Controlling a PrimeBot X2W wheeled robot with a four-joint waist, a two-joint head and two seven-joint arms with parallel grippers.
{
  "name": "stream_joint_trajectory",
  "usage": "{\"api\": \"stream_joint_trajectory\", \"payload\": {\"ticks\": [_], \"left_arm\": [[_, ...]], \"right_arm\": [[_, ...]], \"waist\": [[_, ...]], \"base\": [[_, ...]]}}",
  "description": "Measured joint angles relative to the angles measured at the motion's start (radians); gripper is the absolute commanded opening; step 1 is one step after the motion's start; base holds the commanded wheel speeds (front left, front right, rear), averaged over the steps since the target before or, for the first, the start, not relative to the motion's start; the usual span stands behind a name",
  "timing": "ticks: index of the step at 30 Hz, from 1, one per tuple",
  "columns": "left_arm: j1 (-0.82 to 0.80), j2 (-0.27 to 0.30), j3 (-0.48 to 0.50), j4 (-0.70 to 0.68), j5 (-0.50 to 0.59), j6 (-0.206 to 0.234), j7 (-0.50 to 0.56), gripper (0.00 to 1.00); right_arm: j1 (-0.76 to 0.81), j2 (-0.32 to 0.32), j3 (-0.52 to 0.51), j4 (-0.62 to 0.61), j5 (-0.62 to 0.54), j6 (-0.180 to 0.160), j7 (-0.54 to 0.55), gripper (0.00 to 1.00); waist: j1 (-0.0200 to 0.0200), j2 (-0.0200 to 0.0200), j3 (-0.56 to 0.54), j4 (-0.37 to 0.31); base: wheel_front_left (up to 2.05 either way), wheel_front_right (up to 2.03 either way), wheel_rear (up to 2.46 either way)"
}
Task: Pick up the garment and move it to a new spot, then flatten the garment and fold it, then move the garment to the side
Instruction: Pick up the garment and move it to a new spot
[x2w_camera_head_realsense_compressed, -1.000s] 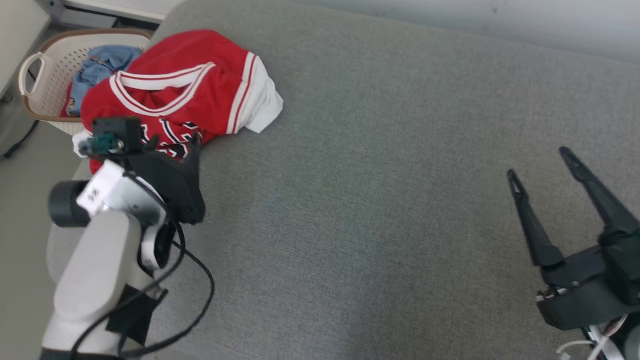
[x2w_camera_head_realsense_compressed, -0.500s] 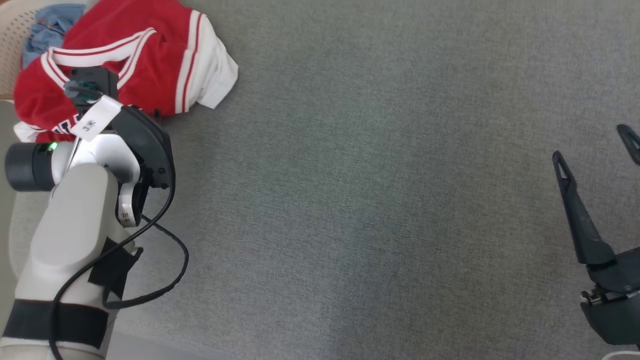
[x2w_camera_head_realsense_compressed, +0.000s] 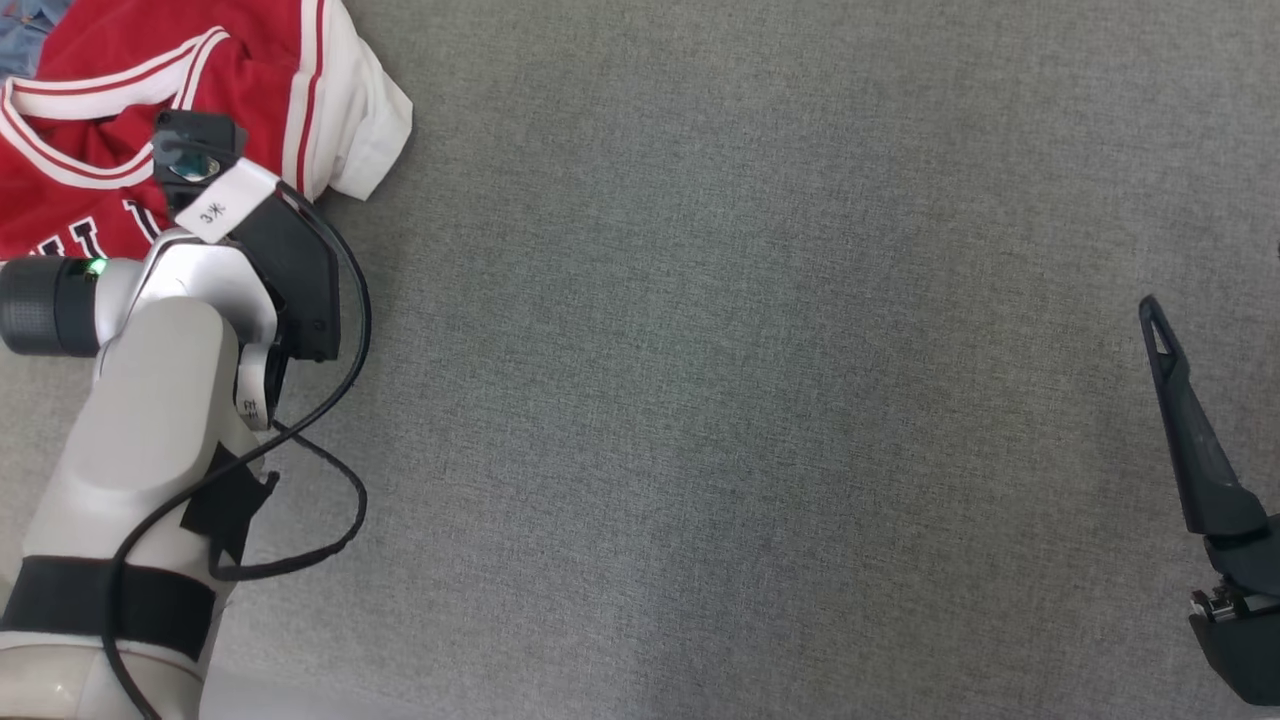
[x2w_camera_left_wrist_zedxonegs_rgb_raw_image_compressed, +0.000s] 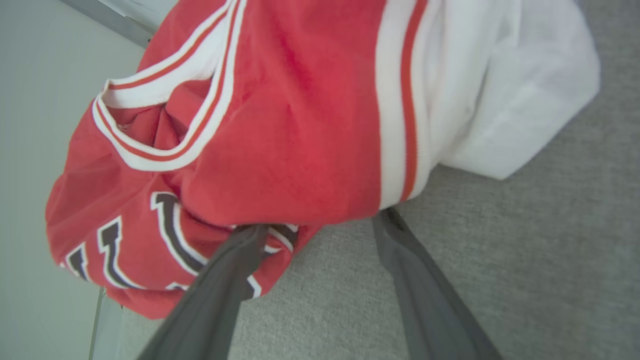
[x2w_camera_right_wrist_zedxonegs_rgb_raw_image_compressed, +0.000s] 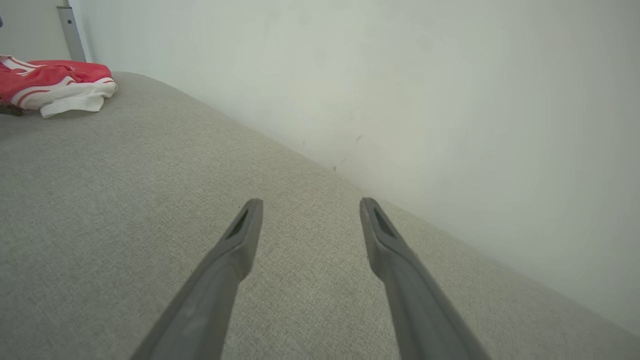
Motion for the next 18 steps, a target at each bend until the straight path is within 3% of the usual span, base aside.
{"api": "stream_joint_trajectory", "payload": {"ticks": [6,7,8,9,18], "left_arm": [[-0.026,-0.006,0.021,0.058,-0.012,-0.001,-0.005,1.0],[-0.03,-0.005,0.021,0.065,-0.012,-0.001,-0.01,0.51],[-0.036,-0.005,0.021,0.072,-0.012,-0.001,-0.011,0.31],[-0.041,-0.005,0.022,0.08,-0.012,-0.001,-0.018,0.0],[-0.07,-0.03,0.021,0.146,-0.012,-0.002,-0.057,0.0]], "right_arm": [[0.0,0.0,0.0,-0.006,0.003,-0.003,0.019,1.0],[0.0,0.0,-0.001,-0.01,0.003,-0.003,0.024,1.0],[0.0,-0.001,-0.002,-0.012,0.003,-0.003,0.027,1.0],[0.0,-0.001,-0.002,-0.012,0.003,-0.003,0.031,1.0],[-0.004,-0.002,0.0,-0.002,0.017,-0.003,0.041,1.0]], "waist": [[-0.0001,-0.0001,-0.002,-0.003],[-0.0001,-0.0001,-0.002,-0.004],[-0.0001,-0.0002,-0.002,-0.004],[-0.0001,-0.0002,-0.002,-0.005],[0.0,-0.0001,-0.022,0.002]], "base": [[0.0,0.0,0.0],[0.0,0.0,0.0],[0.0,0.0,0.0],[0.0,0.0,0.0],[0.0,0.0,0.0]]}}
